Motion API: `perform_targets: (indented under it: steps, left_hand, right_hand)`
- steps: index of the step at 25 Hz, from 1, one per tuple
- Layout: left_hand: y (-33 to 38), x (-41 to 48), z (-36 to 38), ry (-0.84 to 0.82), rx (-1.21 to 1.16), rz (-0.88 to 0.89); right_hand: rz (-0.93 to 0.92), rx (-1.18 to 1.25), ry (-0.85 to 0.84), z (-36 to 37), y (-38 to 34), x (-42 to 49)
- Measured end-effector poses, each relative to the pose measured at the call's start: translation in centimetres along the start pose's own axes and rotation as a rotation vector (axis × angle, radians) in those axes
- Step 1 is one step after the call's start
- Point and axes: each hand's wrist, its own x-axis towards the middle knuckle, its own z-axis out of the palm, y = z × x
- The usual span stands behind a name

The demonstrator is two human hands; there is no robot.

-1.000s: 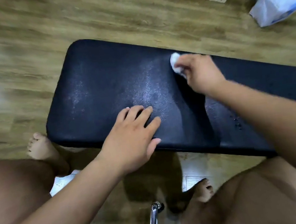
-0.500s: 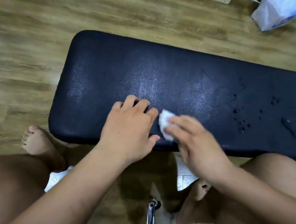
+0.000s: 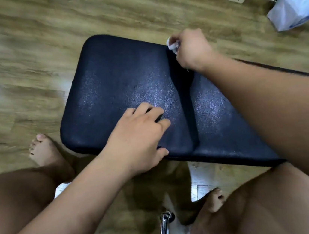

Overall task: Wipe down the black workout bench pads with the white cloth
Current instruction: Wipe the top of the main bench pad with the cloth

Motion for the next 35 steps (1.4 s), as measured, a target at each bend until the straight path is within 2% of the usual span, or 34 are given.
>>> perform_targets:
  steps: [2,4,7,9,11,14,16,18,20,22,24,26,28,30,31,33,35]
  left_hand:
    - [-0.8,-0.6,-0.5,0.030,-0.025,-0.024]
    - [-1.9,-1.1,-0.7,0.019,-0.010,-0.061]
    - [-2.7,-1.4,-1.0,-0.059,-0.003,-0.074]
    - [-2.8,-1.5,-0.9,-0.073,0.008,-0.058]
    - [-3.0,-1.7,-0.8,-0.071,0.000,-0.063]
    - [-3.6,-2.1,-0.6,-0.051,-0.007,-0.084]
    - [-3.7,-2.5,-0.6,-0.054,-0.007,-0.086]
    - [-3.9,-2.9,-0.7,-0.050,-0.011,-0.091]
    - [-4.2,-3.3,-1.1,-0.051,-0.018,-0.112]
    - [-4.7,-3.9,-1.4,-0.050,-0.028,-0.157]
    - [-5.3,-4.3,-1.7,-0.042,-0.031,-0.209]
    - [-5.5,-4.6,-1.9,-0.047,-0.037,-0.241]
    - [-5.4,-4.9,-1.8,-0.036,-0.041,-0.255]
    - [-5.5,-5.2,-1.8,-0.020,-0.077,-0.288]
    - [-5.7,-5.4,-1.9,-0.010,-0.111,-0.314]
    - [-6.1,-5.6,-1.9,0.009,-0.148,-0.347]
    - [-6.2,-5.6,-1.8,0.001,-0.128,-0.337]
  right_hand:
    - [-0.083,0.051,0.124,1.1,-1.1,-3.7]
    - [-0.198,0.098,0.165,2.7,-2.5,-10.6]
    - [-0.320,0.174,0.061,3.6,-4.9,-21.4]
    - [-0.417,0.163,-0.019,3.7,-5.2,-24.5]
    - [-0.507,0.181,-0.039,3.2,-4.5,-22.5]
    - [-0.498,0.114,0.065,2.7,-3.7,-14.0]
    - [-0.403,0.033,0.112,2.0,-3.5,-6.5]
    - [-0.221,0.005,0.077,1.2,-3.6,-0.5]
    - [-0.086,0.046,0.091,1.2,-4.1,1.4]
    - [-0.180,0.066,0.195,2.0,-5.4,-1.9]
    - [-0.326,0.156,0.205,3.7,-7.0,-8.8]
    - [-0.463,0.222,0.085,4.9,-8.5,-16.6]
    - [-0.654,0.204,-0.054,5.1,-8.9,-20.4]
    - [-0.851,0.158,-0.126,4.3,-7.9,-18.0]
    - [-0.879,0.129,-0.136,3.7,-7.5,-15.4]
    - [-0.831,0.048,-0.055,3.1,-7.3,-9.3]
    - [-0.682,-0.008,0.075,2.6,-7.8,-2.7]
